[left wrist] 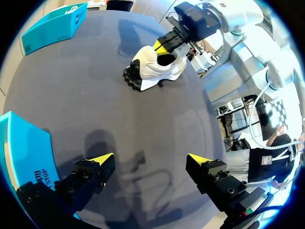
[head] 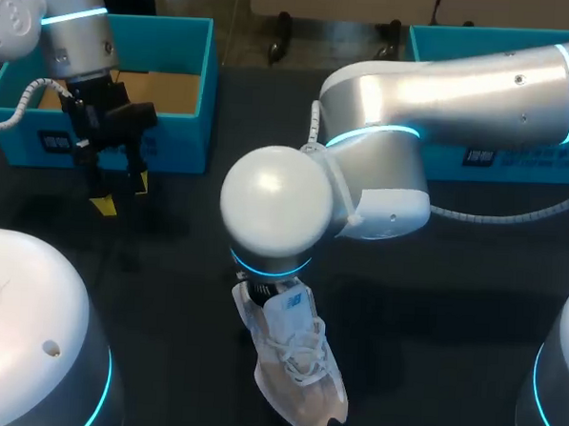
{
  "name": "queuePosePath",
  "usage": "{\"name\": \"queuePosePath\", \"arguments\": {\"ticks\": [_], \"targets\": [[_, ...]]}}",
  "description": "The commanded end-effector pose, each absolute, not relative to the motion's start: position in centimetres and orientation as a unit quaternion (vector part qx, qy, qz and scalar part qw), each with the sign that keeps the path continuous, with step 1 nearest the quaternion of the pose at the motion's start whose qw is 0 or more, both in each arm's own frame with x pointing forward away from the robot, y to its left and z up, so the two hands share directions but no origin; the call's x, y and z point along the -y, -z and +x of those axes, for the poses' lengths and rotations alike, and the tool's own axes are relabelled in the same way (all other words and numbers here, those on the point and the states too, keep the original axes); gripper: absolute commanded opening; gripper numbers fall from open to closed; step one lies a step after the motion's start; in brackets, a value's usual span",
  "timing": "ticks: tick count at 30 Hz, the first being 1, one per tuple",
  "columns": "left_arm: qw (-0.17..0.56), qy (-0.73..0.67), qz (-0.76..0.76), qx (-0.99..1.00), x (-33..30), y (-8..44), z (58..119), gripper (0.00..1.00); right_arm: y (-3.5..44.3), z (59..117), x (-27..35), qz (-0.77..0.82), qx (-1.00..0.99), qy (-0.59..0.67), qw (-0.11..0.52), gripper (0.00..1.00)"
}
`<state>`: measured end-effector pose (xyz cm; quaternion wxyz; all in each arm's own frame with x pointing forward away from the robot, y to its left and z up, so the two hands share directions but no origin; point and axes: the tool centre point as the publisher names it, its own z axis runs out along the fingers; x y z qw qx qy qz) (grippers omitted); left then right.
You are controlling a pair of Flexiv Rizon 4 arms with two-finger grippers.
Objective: Take the shoe out of the shoebox, open the shoe tongue, remove and reinsert the insole, then place the shoe into the shoebox
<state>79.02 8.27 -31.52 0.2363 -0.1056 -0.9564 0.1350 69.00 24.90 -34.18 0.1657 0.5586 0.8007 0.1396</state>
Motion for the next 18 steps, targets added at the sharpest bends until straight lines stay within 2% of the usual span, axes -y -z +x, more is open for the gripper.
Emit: {"name": "queuePosePath", "arguments": {"ticks": [1,11,18], "targets": [[0.237,-0.133,-0.105,0.957,-8.4,31.6,79.1,1.0,34.2,69.0,-24.3,0.554,-0.798,-0.166,0.173,0.0],[0.237,-0.132,-0.093,0.958,-9.1,31.7,79.2,1.0,35.2,70.3,-24.5,0.543,-0.803,-0.189,0.159,0.0],[0.237,-0.135,-0.091,0.958,-9.3,31.8,79.2,1.0,33.4,69.7,-24.8,0.535,-0.803,-0.19,0.178,0.0]]}}
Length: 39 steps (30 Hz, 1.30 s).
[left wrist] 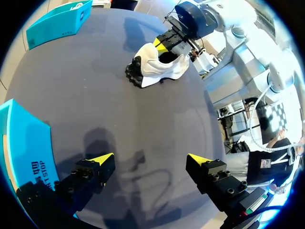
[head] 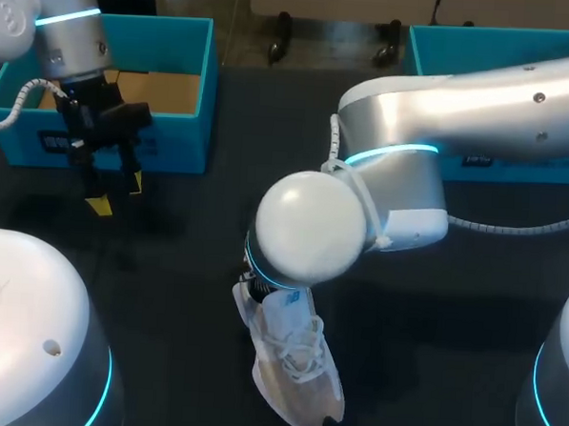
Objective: Take the shoe out of the shoebox, open the shoe tongue, remove and reinsert the insole, then place the shoe into the shoebox
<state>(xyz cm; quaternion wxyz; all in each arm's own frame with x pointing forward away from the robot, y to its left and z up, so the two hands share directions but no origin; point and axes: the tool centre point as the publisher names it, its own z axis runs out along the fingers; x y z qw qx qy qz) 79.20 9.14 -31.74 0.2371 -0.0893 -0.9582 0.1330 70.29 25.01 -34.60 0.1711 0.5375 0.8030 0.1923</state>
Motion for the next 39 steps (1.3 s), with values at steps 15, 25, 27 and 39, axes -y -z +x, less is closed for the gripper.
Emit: {"name": "queuePosePath", "arguments": {"ticks": [15,25,27,39], "targets": [[0.24,-0.135,-0.085,0.958,-9.8,32.0,79.4,1.0,33.8,70.9,-25.6,0.53,-0.807,-0.194,0.173,0.0],[0.241,-0.129,-0.082,0.959,-10.1,32.0,79.7,1.0,35.9,71.4,-25.8,0.545,-0.805,-0.187,0.142,0.0],[0.241,-0.128,-0.082,0.959,-10.1,32.1,79.7,1.0,36.3,71.4,-25.9,0.548,-0.804,-0.186,0.138,0.0],[0.24,-0.126,-0.081,0.959,-10.3,32.0,79.8,1.0,37.8,71.6,-25.8,0.554,-0.8,-0.195,0.121,0.0]]}}
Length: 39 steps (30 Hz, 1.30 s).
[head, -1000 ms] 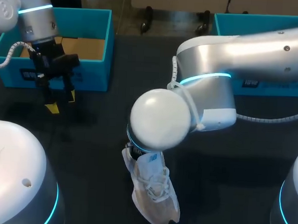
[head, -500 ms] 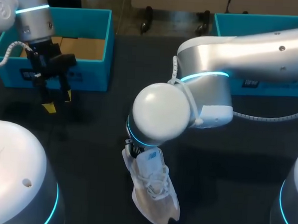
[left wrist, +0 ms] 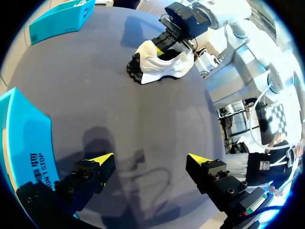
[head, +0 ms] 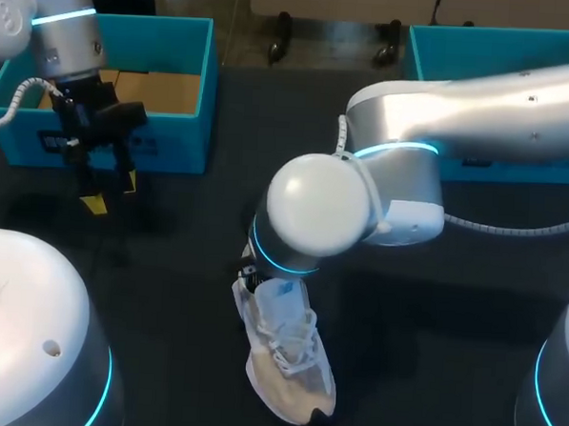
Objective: Take the shoe out of the shoebox, open the shoe tongue, remove and reinsert the insole, then place the shoe into the shoebox
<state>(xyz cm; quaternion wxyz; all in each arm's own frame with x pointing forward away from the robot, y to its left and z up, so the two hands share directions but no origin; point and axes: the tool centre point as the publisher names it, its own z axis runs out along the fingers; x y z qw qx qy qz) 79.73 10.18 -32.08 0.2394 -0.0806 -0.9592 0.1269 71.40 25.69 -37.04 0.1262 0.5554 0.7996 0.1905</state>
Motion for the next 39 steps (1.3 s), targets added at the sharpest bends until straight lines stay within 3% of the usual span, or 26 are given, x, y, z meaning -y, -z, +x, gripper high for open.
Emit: {"name": "queuePosePath", "arguments": {"ticks": [1,13,30,39], "targets": [[0.24,-0.125,-0.08,0.959,-10.3,32.1,79.8,1.0,38.0,71.7,-25.9,0.553,-0.801,-0.196,0.117,0.0],[0.249,-0.122,-0.086,0.957,-9.7,32.7,79.9,1.0,41.8,70.4,-27.6,0.552,-0.819,-0.149,0.036,0.0],[0.248,-0.11,-0.115,0.956,-7.2,32.4,79.2,1.0,41.3,65.1,-24.9,0.584,-0.809,-0.023,0.055,0.0],[0.247,-0.107,-0.122,0.955,-5.7,32.3,78.5,1.0,41.3,64.2,-23.3,0.58,-0.813,-0.022,0.047,0.0]]}}
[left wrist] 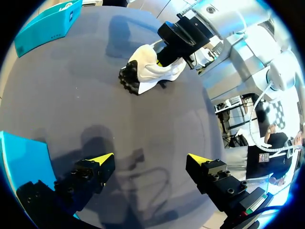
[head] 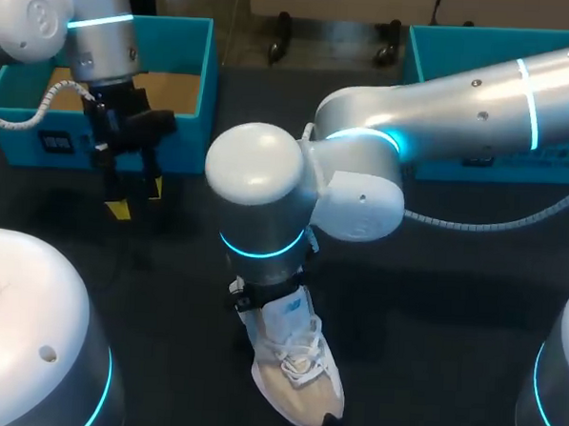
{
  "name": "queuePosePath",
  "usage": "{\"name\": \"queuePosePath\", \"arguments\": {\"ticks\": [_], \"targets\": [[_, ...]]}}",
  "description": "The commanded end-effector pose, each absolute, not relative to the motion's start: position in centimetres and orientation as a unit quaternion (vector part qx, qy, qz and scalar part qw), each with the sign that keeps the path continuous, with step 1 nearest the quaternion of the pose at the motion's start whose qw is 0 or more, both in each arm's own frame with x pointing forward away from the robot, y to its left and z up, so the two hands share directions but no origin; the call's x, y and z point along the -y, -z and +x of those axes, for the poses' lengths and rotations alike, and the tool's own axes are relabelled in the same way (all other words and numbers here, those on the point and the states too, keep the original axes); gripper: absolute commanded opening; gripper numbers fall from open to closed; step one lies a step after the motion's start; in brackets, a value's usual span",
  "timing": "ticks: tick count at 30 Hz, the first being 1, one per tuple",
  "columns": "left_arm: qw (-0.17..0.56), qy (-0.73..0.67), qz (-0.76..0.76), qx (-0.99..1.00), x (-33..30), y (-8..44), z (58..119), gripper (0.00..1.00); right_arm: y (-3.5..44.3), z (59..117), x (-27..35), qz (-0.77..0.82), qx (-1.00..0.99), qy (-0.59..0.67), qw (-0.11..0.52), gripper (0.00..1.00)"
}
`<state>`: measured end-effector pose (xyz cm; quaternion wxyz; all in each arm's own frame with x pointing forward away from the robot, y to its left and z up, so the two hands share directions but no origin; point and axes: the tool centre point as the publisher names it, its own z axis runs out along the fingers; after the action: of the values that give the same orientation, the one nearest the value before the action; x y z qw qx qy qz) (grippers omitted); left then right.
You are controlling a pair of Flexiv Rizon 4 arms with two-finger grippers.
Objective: Take the shoe out of the shoebox, open the shoe tongue, remove and reinsert the insole, then place the shoe into the shoebox
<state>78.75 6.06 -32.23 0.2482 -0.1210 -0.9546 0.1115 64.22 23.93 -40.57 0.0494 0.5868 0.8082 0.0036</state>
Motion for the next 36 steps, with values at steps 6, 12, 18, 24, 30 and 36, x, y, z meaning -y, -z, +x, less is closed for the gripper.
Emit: {"name": "queuePosePath", "arguments": {"ticks": [6,12,18,24,30,36], "targets": [[0.247,-0.109,-0.117,0.956,-5.7,32.3,78.2,1.0,38.7,66.1,-23.3,0.553,-0.825,-0.1,0.064,0.0],[0.25,-0.117,-0.103,0.956,-6.5,32.6,77.9,1.0,37.5,68.3,-24.0,0.519,-0.839,-0.161,0.039,0.0],[0.248,-0.117,-0.086,0.958,-7.2,32.9,77.7,1.0,37.1,69.1,-24.1,0.511,-0.832,-0.215,0.022,0.0],[0.251,-0.119,-0.083,0.957,-7.3,33.1,77.7,1.0,36.1,69.7,-25.1,0.498,-0.833,-0.239,0.033,0.0],[0.252,-0.12,-0.081,0.957,-7.5,33.1,77.7,1.0,34.9,69.6,-26.0,0.489,-0.835,-0.247,0.045,0.0],[0.253,-0.121,-0.079,0.957,-8.0,33.1,77.8,1.0,34.7,69.5,-27.5,0.477,-0.842,-0.249,0.04,0.0]]}}
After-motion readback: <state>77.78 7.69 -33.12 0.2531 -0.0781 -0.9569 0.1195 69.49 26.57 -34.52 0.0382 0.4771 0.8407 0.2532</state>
